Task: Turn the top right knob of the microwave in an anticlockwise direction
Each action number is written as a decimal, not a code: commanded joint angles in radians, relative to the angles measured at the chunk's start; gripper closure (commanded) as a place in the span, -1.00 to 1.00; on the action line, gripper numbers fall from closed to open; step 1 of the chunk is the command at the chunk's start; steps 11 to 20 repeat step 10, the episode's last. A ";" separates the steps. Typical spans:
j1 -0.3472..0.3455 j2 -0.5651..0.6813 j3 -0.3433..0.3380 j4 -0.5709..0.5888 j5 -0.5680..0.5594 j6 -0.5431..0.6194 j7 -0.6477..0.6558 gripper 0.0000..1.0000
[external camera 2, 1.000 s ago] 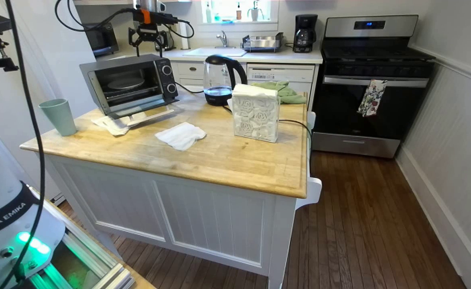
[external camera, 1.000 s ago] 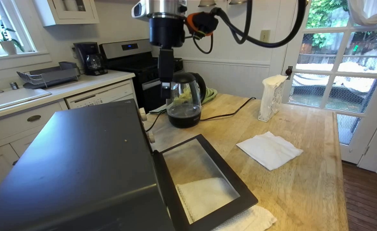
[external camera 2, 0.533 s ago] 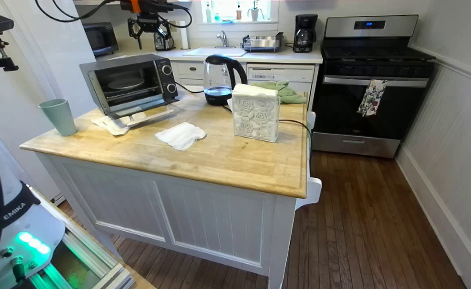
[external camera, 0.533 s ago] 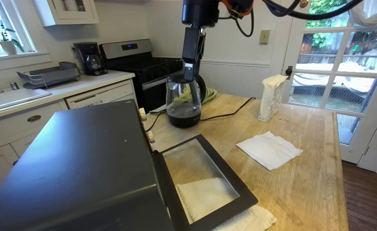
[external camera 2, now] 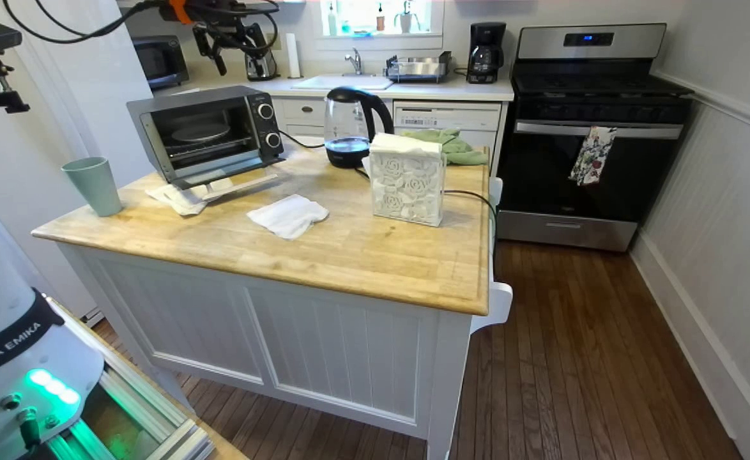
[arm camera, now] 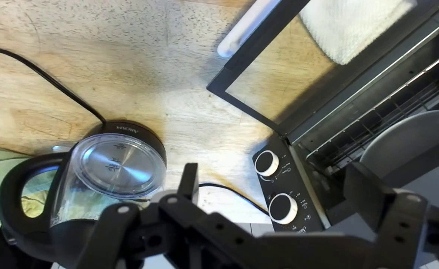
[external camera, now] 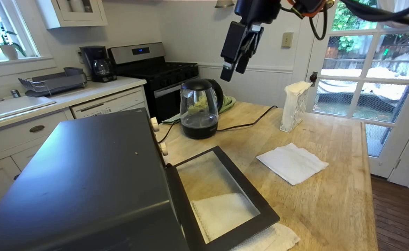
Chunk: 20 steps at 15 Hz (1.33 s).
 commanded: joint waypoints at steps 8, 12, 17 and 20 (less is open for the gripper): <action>0.110 -0.240 -0.032 -0.297 0.105 0.259 -0.025 -1.00; 0.108 -0.233 -0.035 -0.294 0.105 0.259 -0.026 -1.00; 0.108 -0.233 -0.035 -0.294 0.105 0.259 -0.026 -1.00; 0.108 -0.233 -0.035 -0.294 0.105 0.259 -0.026 -1.00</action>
